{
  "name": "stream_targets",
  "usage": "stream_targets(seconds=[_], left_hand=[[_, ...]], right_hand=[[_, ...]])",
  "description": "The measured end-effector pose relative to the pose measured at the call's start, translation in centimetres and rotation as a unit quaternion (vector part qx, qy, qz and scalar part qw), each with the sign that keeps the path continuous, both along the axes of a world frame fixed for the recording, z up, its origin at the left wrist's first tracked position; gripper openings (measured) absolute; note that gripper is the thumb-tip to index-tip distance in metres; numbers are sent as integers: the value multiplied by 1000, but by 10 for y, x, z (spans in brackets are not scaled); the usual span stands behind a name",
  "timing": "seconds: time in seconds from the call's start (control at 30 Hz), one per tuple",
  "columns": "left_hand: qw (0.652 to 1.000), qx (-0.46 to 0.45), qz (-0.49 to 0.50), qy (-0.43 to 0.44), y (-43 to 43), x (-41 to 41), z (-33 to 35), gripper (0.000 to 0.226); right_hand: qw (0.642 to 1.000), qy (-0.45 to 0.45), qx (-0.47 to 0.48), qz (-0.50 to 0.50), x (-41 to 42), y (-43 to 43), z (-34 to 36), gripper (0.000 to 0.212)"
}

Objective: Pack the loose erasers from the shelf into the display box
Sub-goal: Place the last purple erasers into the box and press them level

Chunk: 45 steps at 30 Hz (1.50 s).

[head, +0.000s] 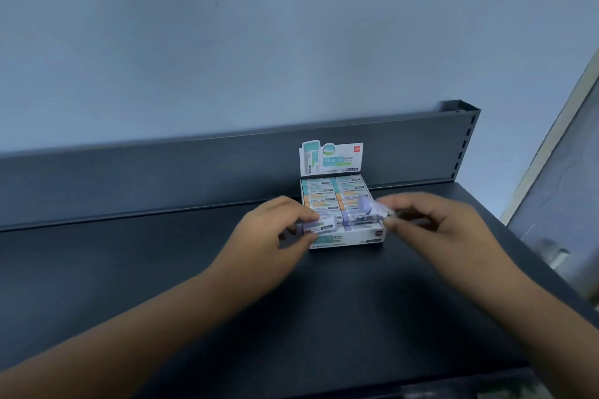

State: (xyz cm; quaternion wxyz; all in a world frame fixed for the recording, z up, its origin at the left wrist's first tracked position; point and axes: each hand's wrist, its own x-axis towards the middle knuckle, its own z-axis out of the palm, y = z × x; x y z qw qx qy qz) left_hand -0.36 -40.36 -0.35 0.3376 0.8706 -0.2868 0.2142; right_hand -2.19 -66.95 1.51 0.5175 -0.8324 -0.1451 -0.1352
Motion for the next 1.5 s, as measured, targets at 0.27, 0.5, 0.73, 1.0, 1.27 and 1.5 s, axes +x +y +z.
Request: stream_targets(seconds=[0.27,0.5,0.73,1.0,1.27,1.5], left_hand=[[998,-2,-10,-61,-19,26,-21,20],[1000,5,-18,-12,-17,31,-22,17],[997,59,-47,0,-19,29,-17,37],[993,100,-53,-30,-23,26,-18,32],[994,99,-31,-32,-25,24,-18,32],[991,123,-19,-46,-28,22,-20,37]], right_hand=[[997,-63,-46,-28,46,-34,-17,29],[970,-154,-187,12,71,-38,-33,27],[940,-222,-260,21,75,-35,-41,33],[924,-276,-264,32,71,-31,-43,30],[925,-272,-250,88,65,-32,-41,21],[918,-283,-258,103,65,-30,-41,11]])
